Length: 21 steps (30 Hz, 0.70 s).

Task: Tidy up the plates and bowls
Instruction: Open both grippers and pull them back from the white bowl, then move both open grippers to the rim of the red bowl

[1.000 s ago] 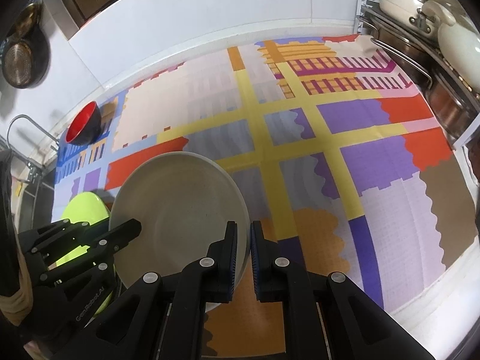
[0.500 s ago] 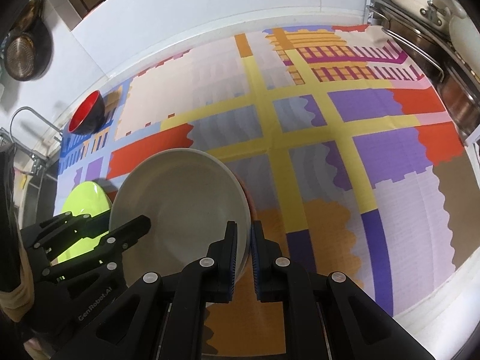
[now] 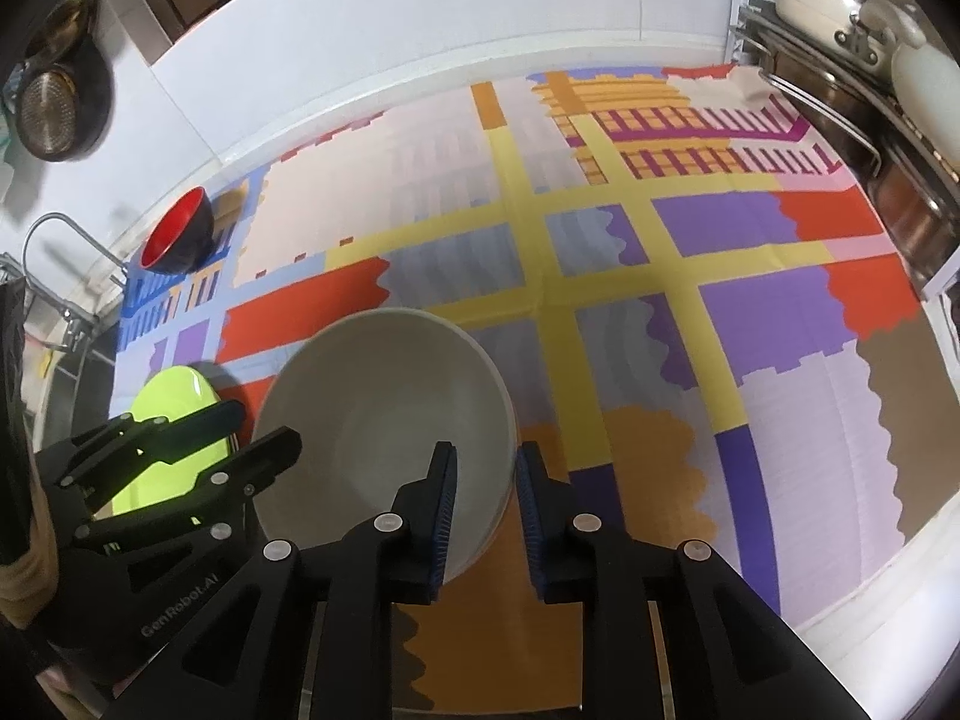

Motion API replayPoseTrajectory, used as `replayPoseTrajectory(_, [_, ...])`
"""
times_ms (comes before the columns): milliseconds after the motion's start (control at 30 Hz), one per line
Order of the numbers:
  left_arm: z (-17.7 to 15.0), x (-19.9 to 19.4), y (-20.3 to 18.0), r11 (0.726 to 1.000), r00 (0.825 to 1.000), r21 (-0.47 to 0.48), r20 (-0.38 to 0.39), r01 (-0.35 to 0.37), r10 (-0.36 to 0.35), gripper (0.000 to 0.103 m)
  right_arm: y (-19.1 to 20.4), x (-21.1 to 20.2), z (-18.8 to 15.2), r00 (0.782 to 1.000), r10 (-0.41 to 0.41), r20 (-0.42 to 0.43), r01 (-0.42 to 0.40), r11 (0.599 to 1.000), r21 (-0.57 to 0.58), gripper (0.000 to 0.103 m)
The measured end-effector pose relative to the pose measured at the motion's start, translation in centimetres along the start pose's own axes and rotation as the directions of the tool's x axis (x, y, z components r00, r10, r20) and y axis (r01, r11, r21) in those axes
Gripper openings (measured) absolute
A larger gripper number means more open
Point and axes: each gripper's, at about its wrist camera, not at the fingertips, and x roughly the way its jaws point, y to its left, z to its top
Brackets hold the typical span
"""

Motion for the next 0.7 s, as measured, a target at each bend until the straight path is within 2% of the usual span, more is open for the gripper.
replayPoseTrajectory(267, [0.5,-2.6,2.4,0.999,0.997,-0.029,0.075,-0.014,0.016,0.045,2.1,-1.7,0.7,0.998,0.004,0.058,-0.001,0.999,-0.050,0.022])
replayPoseTrajectory(500, [0.4,-4.5,5.8,0.996,0.990,-0.073,0.124,-0.054,0.063,0.045,5.6,-2.5,2.0,0.992,0.061,0.115,-0.048,0.993,-0.109,0.022])
replayPoseTrajectory(600, [0.3,-5.1,7.4,0.993,0.987,-0.097,0.140,-0.069,0.082,0.045,7.3,-2.6,2.5,0.988,0.079,0.131,-0.061,0.989,-0.138,0.027])
replayPoseTrajectory(700, [0.3,-5.9,9.0,0.988,0.982,-0.123,0.156,-0.089,0.108,0.045,8.9,-2.6,3.3,0.984,0.096,0.149,-0.071,0.984,-0.161,0.027])
